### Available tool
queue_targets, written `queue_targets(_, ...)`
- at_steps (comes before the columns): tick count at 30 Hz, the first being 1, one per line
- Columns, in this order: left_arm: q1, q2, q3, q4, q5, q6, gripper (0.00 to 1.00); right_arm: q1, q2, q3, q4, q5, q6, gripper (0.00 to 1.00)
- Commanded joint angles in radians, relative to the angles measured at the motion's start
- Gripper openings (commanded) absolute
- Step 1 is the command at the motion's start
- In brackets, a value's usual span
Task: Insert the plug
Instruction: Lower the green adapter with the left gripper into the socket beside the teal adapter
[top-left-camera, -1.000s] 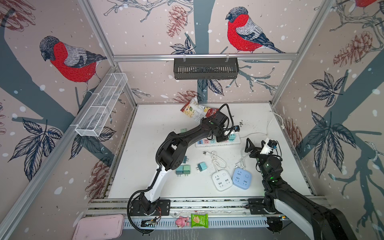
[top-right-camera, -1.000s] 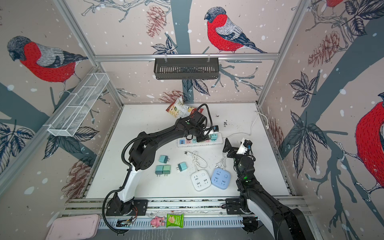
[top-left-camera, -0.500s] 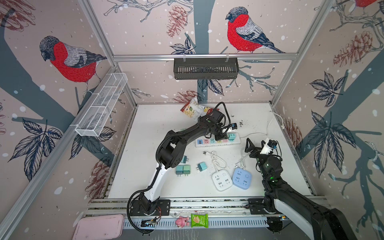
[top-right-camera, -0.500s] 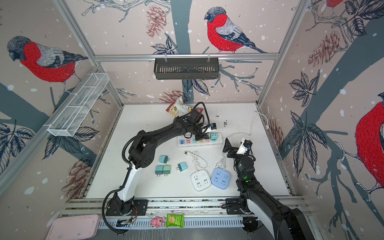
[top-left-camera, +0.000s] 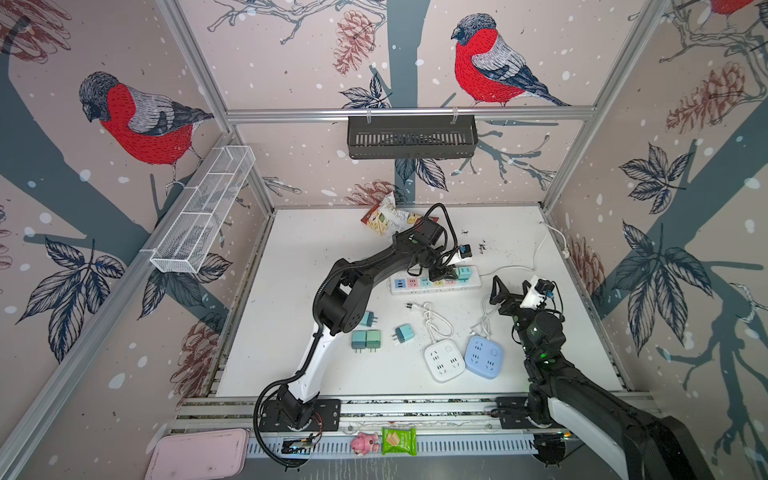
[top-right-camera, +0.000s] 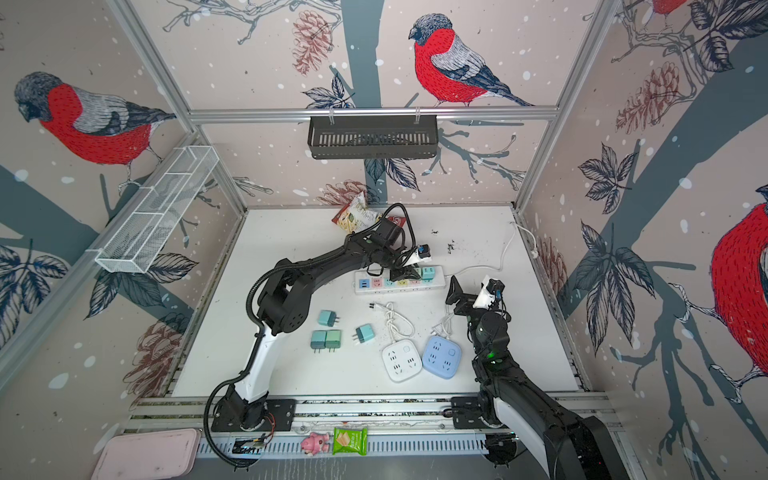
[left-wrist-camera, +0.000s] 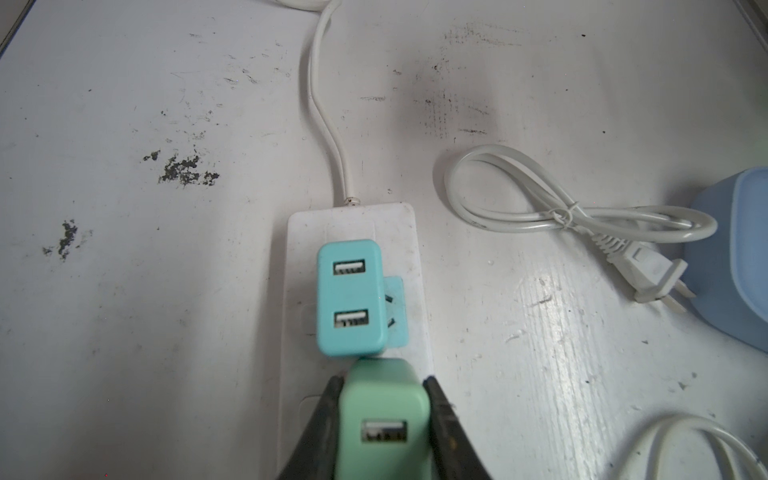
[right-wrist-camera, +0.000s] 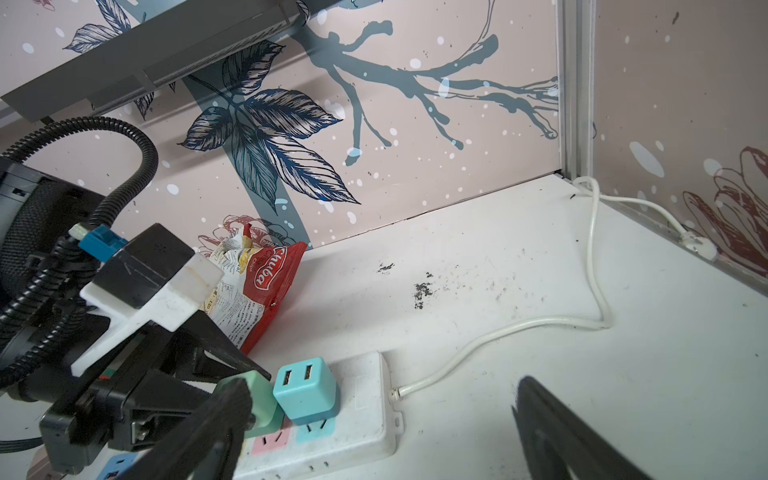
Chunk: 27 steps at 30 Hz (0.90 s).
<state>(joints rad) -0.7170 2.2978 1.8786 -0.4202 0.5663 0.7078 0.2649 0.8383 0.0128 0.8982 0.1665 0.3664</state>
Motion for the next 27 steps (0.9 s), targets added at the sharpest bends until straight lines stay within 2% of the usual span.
queue_targets(1, 0.000, 0.020, 0.004, -0.025, -0.095, 0.001, 0.00, -0.002, 0.001, 0.006, 0.020, 0.007, 0.008, 0.99)
queue_targets(9, -0.021, 0.003, 0.007, -0.046, -0.197, 0.014, 0.00, -0.002, 0.006, 0.008, 0.019, 0.008, 0.008, 0.99)
queue_targets(17, -0.025, 0.003, 0.022, -0.086, -0.123, 0.032, 0.00, -0.002, 0.004, 0.008, 0.018, 0.009, 0.011, 1.00)
queue_targets(27, -0.026, -0.011, 0.025, -0.127, -0.100, 0.034, 0.00, -0.001, 0.004, 0.008, 0.018, 0.010, 0.011, 0.99)
